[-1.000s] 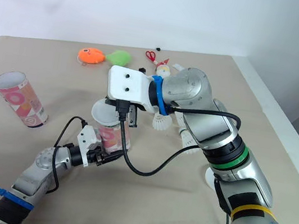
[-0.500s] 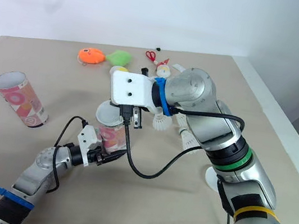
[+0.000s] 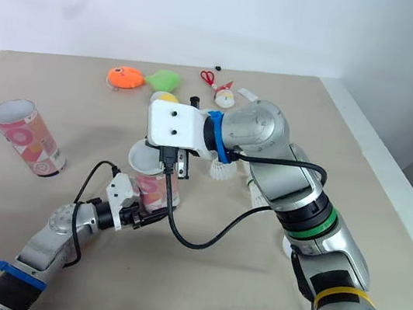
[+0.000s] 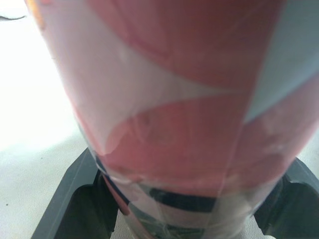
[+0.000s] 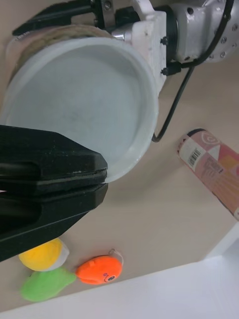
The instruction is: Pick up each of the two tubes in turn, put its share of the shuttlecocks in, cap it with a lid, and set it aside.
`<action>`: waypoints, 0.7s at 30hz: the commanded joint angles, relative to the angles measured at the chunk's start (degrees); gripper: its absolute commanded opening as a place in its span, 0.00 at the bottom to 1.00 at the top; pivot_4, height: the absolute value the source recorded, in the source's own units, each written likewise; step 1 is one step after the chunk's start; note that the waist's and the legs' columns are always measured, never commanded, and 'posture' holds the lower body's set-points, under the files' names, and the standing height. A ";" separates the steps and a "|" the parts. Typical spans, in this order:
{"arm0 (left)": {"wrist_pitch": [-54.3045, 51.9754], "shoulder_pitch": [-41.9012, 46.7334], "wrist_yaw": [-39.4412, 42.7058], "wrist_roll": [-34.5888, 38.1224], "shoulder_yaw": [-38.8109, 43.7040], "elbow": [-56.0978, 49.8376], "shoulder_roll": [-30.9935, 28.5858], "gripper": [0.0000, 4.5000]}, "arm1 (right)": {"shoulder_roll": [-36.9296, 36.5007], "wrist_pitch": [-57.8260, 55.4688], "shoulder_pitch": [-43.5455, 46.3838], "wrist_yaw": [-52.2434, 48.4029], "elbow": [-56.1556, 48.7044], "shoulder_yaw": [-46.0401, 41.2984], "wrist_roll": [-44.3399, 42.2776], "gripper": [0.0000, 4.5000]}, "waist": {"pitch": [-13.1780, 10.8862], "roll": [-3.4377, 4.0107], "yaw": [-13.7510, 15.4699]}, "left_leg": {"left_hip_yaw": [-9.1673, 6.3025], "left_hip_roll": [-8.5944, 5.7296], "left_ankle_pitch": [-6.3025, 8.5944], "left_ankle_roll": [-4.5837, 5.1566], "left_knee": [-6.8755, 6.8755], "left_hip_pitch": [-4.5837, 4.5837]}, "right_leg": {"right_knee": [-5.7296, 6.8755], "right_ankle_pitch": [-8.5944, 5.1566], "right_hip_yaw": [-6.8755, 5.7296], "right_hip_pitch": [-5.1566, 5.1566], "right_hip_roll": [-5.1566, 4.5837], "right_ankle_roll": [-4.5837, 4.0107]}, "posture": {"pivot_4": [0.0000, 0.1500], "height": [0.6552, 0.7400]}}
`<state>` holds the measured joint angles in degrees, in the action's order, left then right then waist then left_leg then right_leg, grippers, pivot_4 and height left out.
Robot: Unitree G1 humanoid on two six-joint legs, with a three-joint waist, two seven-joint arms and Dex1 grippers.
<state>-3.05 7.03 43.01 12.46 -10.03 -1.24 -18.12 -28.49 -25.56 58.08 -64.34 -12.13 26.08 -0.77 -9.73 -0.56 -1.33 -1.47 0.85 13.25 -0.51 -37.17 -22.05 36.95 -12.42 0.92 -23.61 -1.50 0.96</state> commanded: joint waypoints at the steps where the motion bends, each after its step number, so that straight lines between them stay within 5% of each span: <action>1: -2.24 -1.20 -1.09 -1.50 -0.21 3.31 -0.61 0.65 | 1.27 0.91 -2.13 0.40 0.13 2.35 1.00 0.01 | 0.05 0.06 0.00 | -0.01 0.00 0.00 0.00 0.03 0.01 | 0.00 0.00 -0.01 0.00 0.00 0.00 | 1.00 1.00; 21: -2.62 -1.47 -0.74 -1.51 -0.11 2.83 -0.71 0.65 | 4.47 3.12 -9.48 2.95 0.42 5.45 6.50 0.01 | 0.72 0.22 -0.04 | -0.23 0.02 0.16 -0.28 0.75 0.83 | -0.36 -0.18 -0.22 0.19 -0.14 -0.26 | 1.00 1.00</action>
<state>-3.88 6.11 43.09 12.45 -9.37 -1.04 -18.43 -25.01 -22.19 51.58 -59.86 -13.79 25.98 5.54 -9.01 -0.34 -1.37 -1.73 0.89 13.42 -0.81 -36.38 -21.21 36.49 -12.61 0.64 -23.41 -1.64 0.70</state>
